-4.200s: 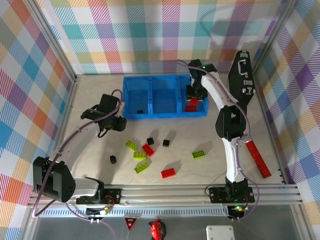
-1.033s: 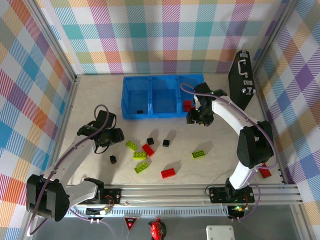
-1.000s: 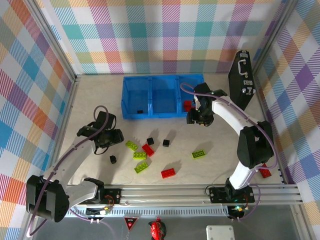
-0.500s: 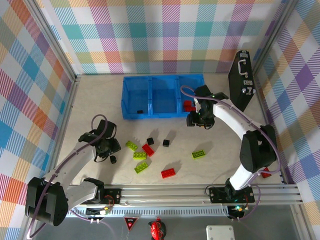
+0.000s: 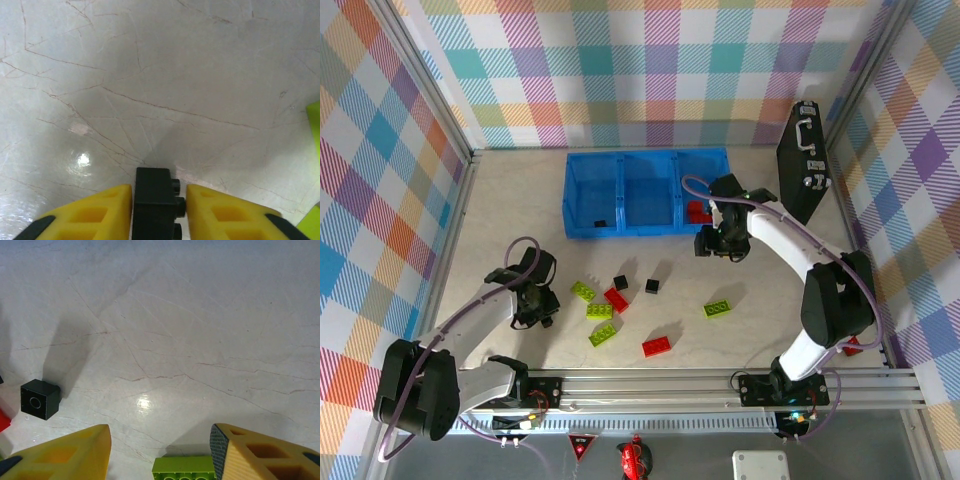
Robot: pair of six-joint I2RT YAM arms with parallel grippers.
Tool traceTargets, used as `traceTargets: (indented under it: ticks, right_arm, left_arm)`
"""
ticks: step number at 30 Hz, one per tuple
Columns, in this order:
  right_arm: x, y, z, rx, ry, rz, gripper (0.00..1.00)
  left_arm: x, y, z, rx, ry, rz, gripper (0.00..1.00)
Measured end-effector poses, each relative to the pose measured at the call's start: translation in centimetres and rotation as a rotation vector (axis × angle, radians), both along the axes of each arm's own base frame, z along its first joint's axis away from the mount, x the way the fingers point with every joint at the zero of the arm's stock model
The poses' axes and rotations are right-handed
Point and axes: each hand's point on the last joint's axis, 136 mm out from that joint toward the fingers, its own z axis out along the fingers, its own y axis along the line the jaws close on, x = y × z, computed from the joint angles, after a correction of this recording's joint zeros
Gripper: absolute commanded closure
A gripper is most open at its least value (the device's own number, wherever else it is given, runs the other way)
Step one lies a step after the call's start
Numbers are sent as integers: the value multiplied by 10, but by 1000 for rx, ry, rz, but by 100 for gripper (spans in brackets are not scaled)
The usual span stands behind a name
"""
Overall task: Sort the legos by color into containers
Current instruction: Pick up the lego from the bottom-left of the table.
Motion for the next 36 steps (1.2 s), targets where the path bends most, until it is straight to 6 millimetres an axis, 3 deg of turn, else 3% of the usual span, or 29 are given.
traceTargets:
  ticks: [9, 15, 21, 26, 36]
  right_arm:
    - [-2, -5, 5, -11, -22, -8, 44]
    - [-1, -6, 6, -21, -28, -11, 45]
    - [0, -8, 5, -31, -32, -13, 45]
    - [0, -9, 7, -34, -40, -18, 45]
    - [-16, -17, 6, -36, -34, -39, 46]
  left_arm:
    - [0, -3, -7, -6, 32, -8, 63]
    - [0, -6, -9, -21, 43, -18, 73]
    - [4, -8, -4, -28, 30, -19, 75]
    - [19, -13, 18, -37, -8, -47, 75]
    - [87, -34, 92, -63, -160, -128, 76]
